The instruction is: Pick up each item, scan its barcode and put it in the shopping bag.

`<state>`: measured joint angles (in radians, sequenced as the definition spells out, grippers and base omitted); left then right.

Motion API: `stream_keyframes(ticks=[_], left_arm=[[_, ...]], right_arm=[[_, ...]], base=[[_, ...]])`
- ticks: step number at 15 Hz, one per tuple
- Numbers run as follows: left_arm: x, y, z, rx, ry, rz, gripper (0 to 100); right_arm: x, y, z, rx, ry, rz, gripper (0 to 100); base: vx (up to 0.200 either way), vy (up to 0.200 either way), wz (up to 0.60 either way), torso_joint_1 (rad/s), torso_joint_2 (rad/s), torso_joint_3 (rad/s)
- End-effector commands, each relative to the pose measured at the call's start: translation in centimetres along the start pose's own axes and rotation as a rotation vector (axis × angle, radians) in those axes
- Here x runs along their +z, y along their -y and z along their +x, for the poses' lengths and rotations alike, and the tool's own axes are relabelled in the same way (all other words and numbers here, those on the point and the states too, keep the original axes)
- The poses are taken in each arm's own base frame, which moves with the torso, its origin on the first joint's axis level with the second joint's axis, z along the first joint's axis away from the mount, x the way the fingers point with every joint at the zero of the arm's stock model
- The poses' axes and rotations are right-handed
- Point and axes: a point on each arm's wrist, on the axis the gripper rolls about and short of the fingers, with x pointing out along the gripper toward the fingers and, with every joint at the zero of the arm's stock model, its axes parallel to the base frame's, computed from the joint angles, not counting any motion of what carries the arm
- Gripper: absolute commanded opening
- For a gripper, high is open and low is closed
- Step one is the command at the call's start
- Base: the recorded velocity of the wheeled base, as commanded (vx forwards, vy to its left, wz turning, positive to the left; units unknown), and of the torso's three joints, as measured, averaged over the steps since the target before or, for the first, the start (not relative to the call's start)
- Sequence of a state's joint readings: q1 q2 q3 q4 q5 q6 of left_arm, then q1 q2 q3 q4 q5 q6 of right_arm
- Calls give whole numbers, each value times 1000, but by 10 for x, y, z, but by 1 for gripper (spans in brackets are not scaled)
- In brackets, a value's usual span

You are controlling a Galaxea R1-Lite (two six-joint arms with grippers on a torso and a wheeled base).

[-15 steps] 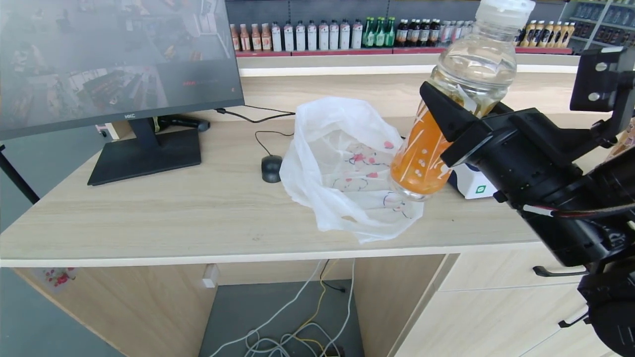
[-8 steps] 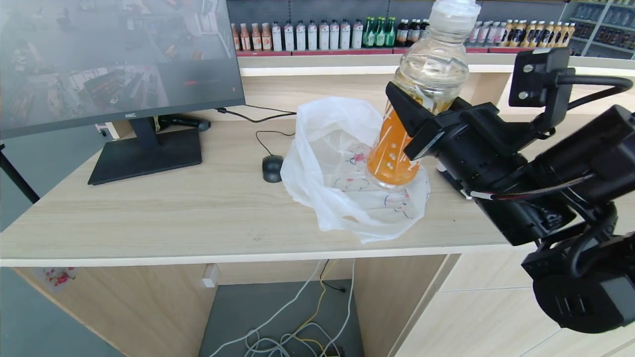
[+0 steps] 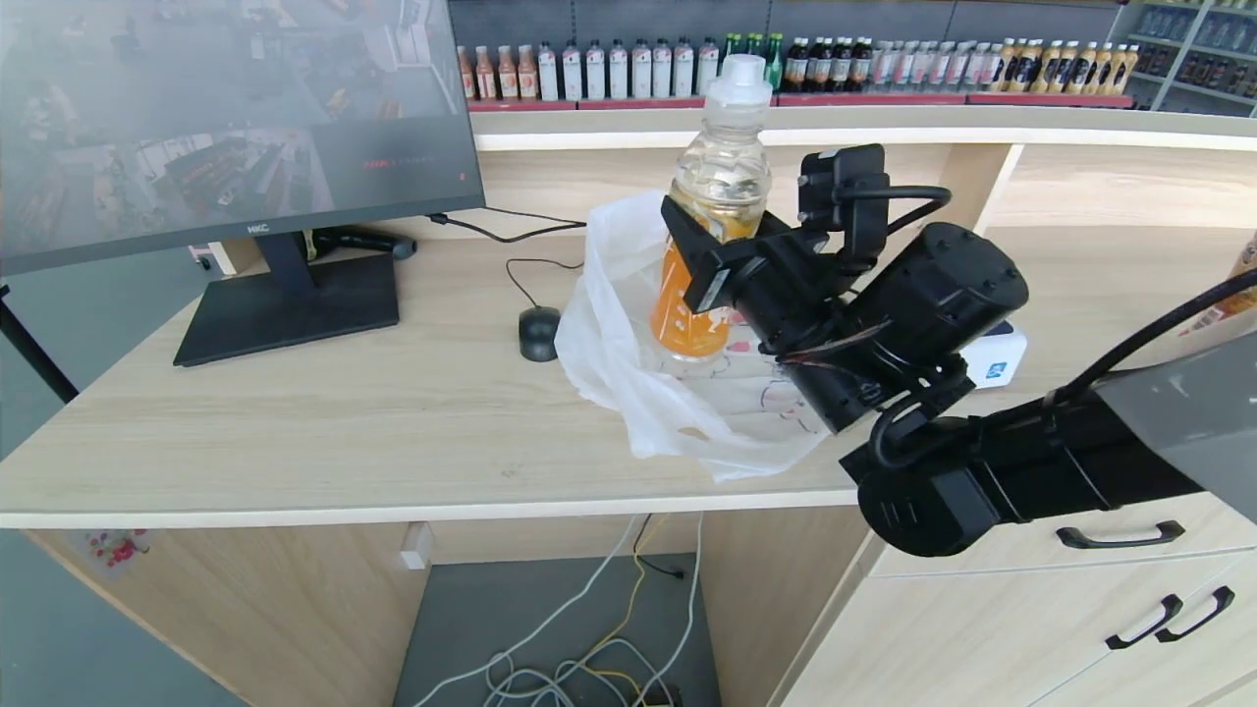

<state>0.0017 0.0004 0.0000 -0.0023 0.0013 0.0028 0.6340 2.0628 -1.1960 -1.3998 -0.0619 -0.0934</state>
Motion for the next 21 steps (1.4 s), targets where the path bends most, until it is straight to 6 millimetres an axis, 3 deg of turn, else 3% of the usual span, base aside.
stream_keyframes(ticks=[1, 4, 8, 14, 21], left_arm=[[0, 0, 0, 0, 1, 0, 100], [0, 0, 0, -1, 1, 0, 100], [0, 0, 0, -1, 0, 0, 100], [0, 0, 0, 0, 0, 0, 100], [0, 0, 0, 0, 1, 0, 100]], right_arm=[[-14, 9, 11, -21, -19, -15, 0], [-4, 23, 27, -43, -28, -31, 0], [0, 23, 40, -37, -69, -32, 0], [-9, 22, 57, -33, -107, -26, 0], [-38, 20, 71, -38, -129, 5, 0]], base=[[0, 0, 0, 0, 0, 0], [0, 0, 0, 0, 0, 0], [0, 0, 0, 0, 0, 0], [0, 0, 0, 0, 0, 0], [0, 0, 0, 0, 0, 0]])
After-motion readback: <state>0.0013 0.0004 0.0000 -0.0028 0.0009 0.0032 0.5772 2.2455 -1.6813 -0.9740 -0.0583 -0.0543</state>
